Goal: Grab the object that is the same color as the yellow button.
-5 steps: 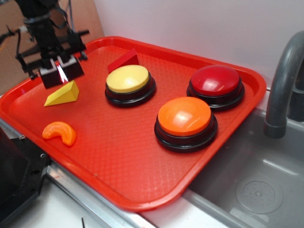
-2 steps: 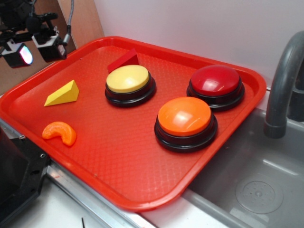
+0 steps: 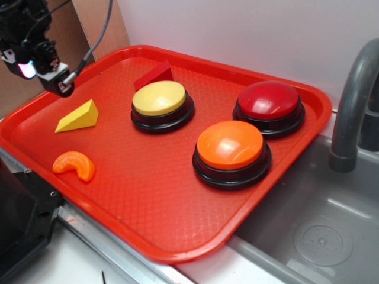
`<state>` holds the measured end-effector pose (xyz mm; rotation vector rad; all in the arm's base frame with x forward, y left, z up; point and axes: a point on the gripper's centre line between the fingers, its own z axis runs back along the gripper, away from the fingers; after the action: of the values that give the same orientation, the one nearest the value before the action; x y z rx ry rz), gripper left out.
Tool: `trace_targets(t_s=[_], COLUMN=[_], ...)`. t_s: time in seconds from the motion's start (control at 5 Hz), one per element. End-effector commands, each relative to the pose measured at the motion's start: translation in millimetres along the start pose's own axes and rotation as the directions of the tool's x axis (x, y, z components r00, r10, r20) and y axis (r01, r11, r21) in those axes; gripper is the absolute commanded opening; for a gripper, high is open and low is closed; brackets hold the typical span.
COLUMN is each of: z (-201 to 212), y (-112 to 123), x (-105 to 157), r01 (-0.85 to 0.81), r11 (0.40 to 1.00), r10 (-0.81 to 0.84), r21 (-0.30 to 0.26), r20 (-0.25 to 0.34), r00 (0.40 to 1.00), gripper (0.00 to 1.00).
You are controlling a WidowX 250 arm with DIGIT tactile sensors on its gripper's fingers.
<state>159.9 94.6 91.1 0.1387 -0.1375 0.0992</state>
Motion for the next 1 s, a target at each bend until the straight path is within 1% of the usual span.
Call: trace_targets(t_s=[0.0,0.2,0.4,0.6,0.8], z=[-28,-40,-51,-62,-66], y=[9,-10,-28,-30,-25], x=[22,30,26,23,20], r01=[0.224,0.299,0.351,0.351,0.336], r11=[0.974,0.952,0.934,0.933,0.938], r10=[-0.221,-0.298,-0.351,-0.354,-0.342], r21=[-0.041,-0.056,-0.074,-0.08,-0.085], r20=[0.058,0.039,0.006,-0.032,-0.059], r00=[0.974,0.954,0.936,0.935,0.938], gripper=[1.0,1.0,1.0,1.0,1.0])
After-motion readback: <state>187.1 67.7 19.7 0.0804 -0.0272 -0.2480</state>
